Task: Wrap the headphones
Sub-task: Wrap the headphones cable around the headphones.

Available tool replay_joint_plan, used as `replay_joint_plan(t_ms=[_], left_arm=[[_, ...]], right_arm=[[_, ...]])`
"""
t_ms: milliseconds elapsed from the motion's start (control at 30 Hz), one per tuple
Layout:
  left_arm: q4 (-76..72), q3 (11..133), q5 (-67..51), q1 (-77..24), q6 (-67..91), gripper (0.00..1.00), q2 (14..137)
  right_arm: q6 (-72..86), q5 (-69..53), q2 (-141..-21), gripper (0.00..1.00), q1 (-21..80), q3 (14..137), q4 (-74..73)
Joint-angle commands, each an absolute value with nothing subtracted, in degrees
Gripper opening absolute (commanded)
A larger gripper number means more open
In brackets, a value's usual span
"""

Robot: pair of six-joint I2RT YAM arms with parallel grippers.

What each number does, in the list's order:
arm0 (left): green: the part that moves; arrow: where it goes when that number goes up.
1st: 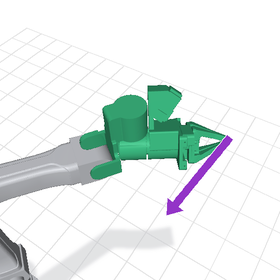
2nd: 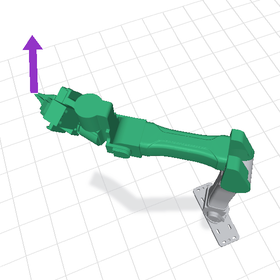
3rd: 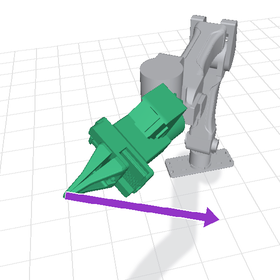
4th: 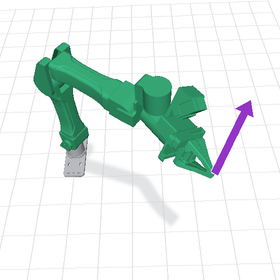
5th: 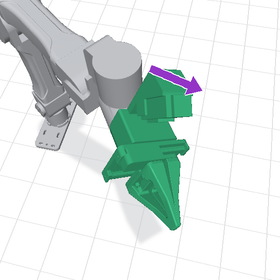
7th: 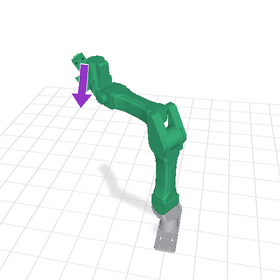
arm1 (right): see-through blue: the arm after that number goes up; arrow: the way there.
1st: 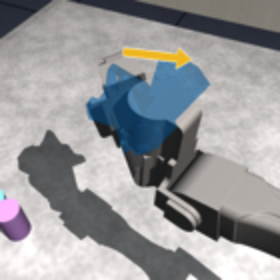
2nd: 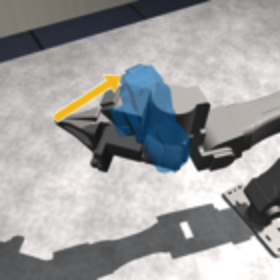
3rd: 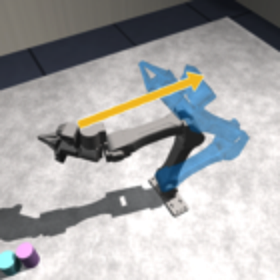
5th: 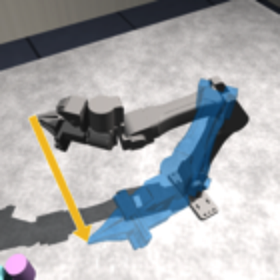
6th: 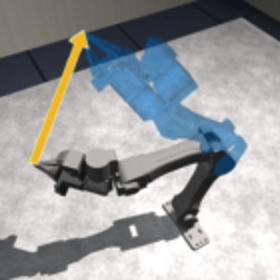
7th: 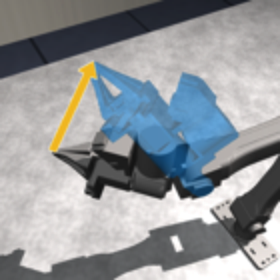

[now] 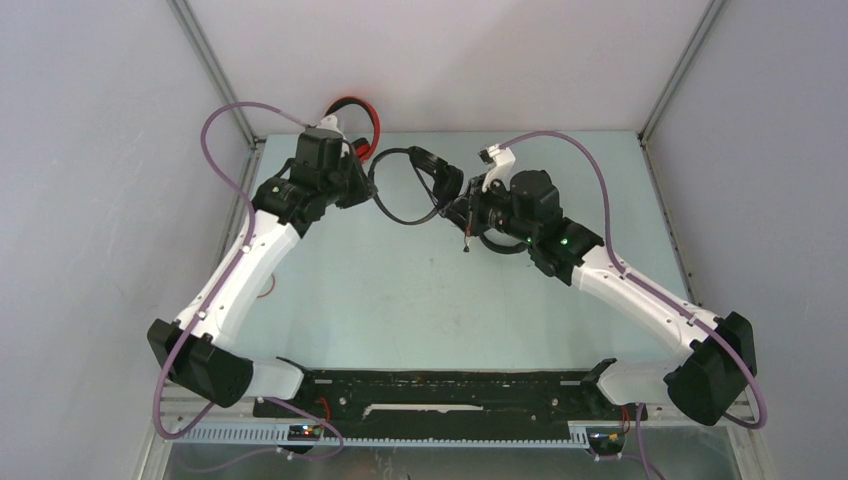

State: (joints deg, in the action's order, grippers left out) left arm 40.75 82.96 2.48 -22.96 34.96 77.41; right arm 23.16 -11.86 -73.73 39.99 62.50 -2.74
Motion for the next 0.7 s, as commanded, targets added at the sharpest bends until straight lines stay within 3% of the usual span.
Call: replay_joint_plan(t_ms=[0,667], left_arm=[[36.93,81.72,3.33,-22.59,35.87,0.00,74.25],[37.73,84.97,-3.05,-22.24,37.26,0.00,71.86]], right_arm=[[27.33,-13.80,-72.83,0.01,39.28,62.05,2.29],[22.54,-15.98,-68.46,0.00,34.52,51.02,4.83]])
